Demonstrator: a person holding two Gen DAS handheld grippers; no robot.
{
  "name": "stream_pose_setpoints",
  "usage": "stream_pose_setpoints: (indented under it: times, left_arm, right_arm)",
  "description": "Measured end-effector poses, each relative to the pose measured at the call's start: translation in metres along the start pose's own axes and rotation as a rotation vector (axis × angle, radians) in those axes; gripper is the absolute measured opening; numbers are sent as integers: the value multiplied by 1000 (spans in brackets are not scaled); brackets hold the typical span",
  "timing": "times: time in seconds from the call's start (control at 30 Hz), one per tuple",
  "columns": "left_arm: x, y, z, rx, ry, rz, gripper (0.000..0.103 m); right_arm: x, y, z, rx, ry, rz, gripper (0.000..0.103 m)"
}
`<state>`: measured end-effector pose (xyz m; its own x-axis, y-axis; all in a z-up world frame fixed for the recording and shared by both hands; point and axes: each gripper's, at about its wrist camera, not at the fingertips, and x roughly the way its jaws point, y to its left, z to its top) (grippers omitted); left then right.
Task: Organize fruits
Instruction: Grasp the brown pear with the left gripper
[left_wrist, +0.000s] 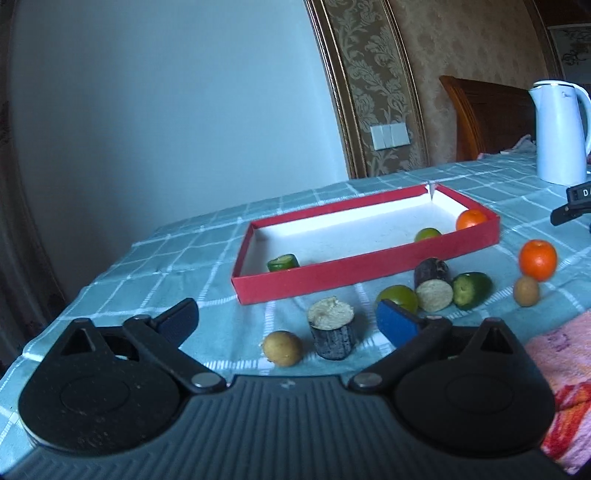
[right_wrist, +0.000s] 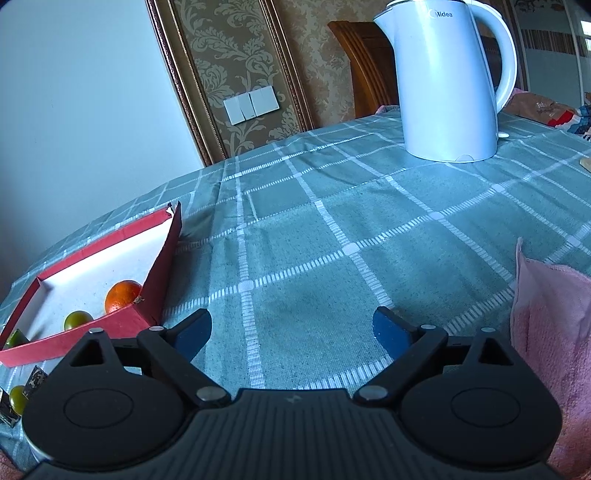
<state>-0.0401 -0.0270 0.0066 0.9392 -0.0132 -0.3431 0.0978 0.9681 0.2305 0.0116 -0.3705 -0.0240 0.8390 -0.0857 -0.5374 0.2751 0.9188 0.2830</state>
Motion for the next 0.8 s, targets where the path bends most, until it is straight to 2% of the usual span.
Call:
stream_pose_setpoints:
  times: [0.03, 0.13, 0.23, 0.3, 0.37, 0.53, 0.73, 0.8]
  left_arm:
    - [2, 1, 1, -3, 17, -10, 93]
    - [12, 9, 2, -37, 61, -17, 91]
    - [21, 18, 1, -67, 105, -37, 82]
    - [27, 24, 1, -86, 137, -50, 79]
    - [29, 31, 1, -106, 153, -85, 71]
    - [29, 36, -1, -85, 185, -93, 60]
    - [33, 39, -2, -95, 198, -116, 58]
    - [40, 39, -3, -104, 217, -123, 54]
  right_arm:
    - [0, 0, 0, 1, 0, 1, 95]
    - [0, 0, 0, 5, -1, 4, 95]
    - [0, 0, 0, 5, -2, 4, 96]
    - [0, 0, 0, 5, -2, 4, 96]
    - [0, 0, 0, 6, -2, 5, 96]
    - [0, 0, 0, 7, -2, 6, 96]
    - [0, 0, 0, 7, -2, 6, 97]
    - [0, 0, 0, 10, -3, 7, 97]
